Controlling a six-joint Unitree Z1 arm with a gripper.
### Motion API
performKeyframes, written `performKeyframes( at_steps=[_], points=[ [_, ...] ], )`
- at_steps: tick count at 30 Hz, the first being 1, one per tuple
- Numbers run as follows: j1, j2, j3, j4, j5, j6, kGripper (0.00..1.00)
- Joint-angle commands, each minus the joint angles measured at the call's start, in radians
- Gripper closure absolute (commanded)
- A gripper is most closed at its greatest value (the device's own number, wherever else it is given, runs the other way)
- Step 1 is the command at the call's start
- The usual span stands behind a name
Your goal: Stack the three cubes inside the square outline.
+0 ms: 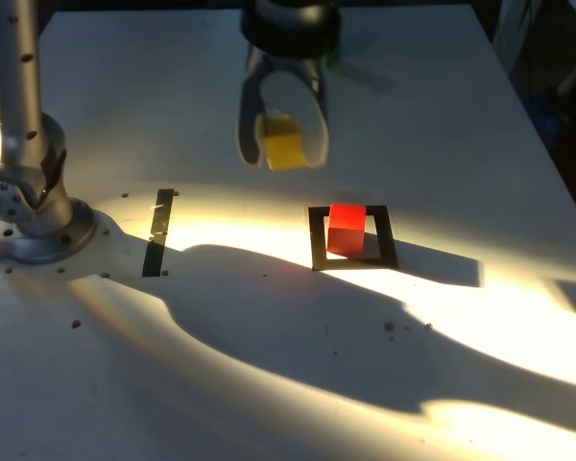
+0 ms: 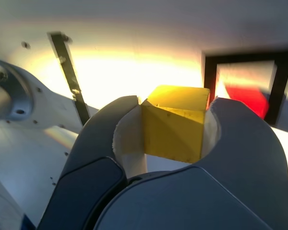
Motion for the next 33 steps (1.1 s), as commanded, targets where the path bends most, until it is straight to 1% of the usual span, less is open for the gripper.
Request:
performKeyframes(
  at_steps=[1, 4, 10, 17, 25, 33],
  points=[
    [-0.022, 0.029, -0.046, 0.027, 0.014, -0.018, 0.7],
    [-0.056, 0.064, -0.095, 0.043, 0.028, -0.036, 0.7],
    [-0.096, 0.13, -0.159, 0.05, 0.045, -0.054, 0.7],
    [-0.099, 0.192, -0.175, 0.049, 0.042, -0.05, 0.7],
    [-0.099, 0.242, -0.195, 0.05, 0.057, -0.047, 0.7],
    [-0.1, 0.285, -0.228, 0.053, 0.061, -0.038, 0.69]
  ],
)
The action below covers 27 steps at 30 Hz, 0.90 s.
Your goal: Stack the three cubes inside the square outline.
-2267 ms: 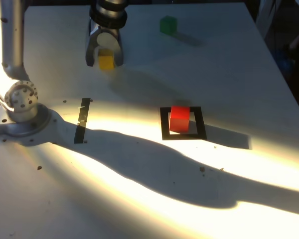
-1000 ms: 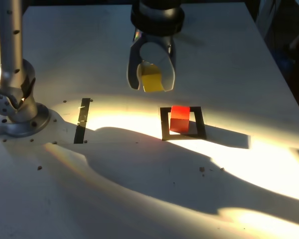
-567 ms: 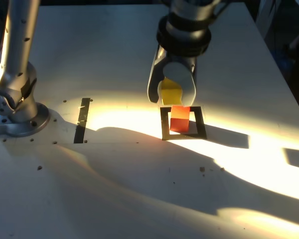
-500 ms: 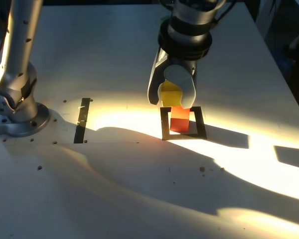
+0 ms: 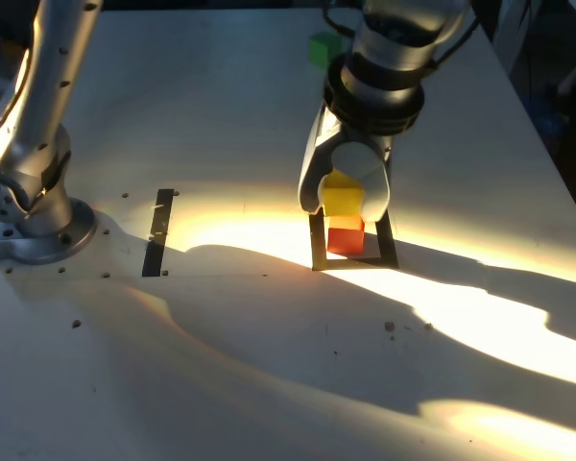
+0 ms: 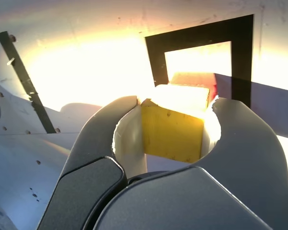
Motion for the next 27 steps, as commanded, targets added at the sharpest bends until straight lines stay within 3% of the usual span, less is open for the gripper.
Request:
performKeyframes(
  at_steps=[1, 8, 18, 27],
  points=[
    [-0.003, 0.02, -0.012, 0.006, 0.004, 0.004, 0.69],
    [-0.004, 0.046, -0.033, 0.028, 0.018, 0.011, 0.64],
    [-0.005, 0.061, -0.074, 0.067, -0.003, 0.044, 0.22],
    [-0.005, 0.053, -0.079, 0.08, -0.021, 0.053, 0.14]
  ],
)
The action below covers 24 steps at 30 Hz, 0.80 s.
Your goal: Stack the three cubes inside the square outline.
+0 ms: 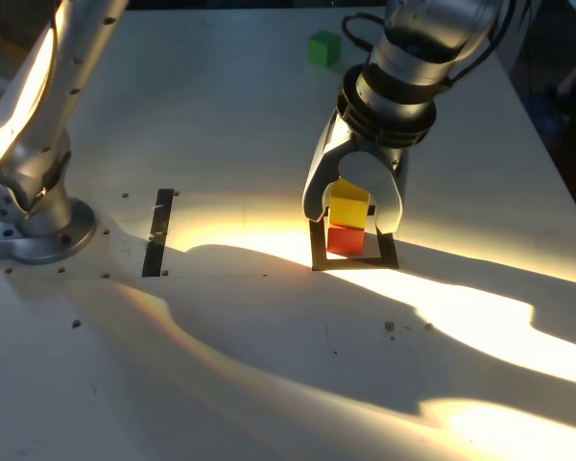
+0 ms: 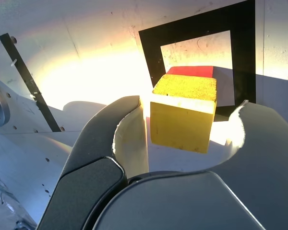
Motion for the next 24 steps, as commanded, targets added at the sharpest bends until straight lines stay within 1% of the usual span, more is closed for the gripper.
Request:
performKeyframes(
  at_steps=[1, 4, 7, 11, 14, 16, 18, 21, 24],
  points=[
    [-0.002, -0.015, -0.002, 0.011, 0.006, 0.002, 0.12],
    [0.001, -0.058, -0.002, 0.027, 0.032, 0.01, 0.04],
    [0.026, -0.12, 0.006, 0.037, 0.059, 0.048, 0.01],
    [0.127, -0.204, 0.049, 0.033, 0.094, 0.136, 0.01],
    [0.248, -0.239, 0.062, 0.023, 0.135, 0.234, 0.01],
    [0.363, -0.235, 0.032, 0.017, 0.159, 0.344, 0.01],
    [0.472, -0.218, -0.014, 0.013, 0.169, 0.443, 0.01],
    [0.633, -0.182, -0.104, 0.012, 0.171, 0.577, 0.01],
    [0.762, -0.135, -0.223, 0.012, 0.176, 0.689, 0.01]
  ],
)
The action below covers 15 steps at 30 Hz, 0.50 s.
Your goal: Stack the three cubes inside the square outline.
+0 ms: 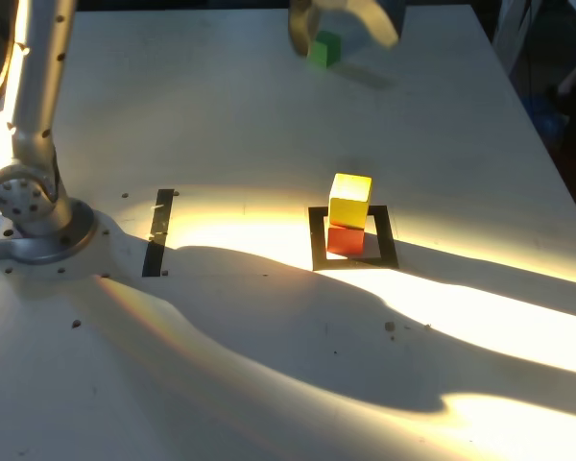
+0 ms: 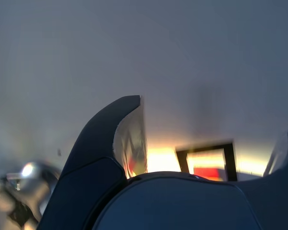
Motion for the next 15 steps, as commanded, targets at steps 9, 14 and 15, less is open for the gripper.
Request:
performKeyframes(
  at_steps=[9, 14, 15],
  points=[
    [0.485, 0.214, -0.368, 0.056, -0.009, 0.306, 0.01],
    [0.544, 0.308, -0.41, 0.062, -0.025, 0.252, 0.03],
    [0.549, 0.324, -0.421, 0.061, -0.023, 0.248, 0.03]
  ],
)
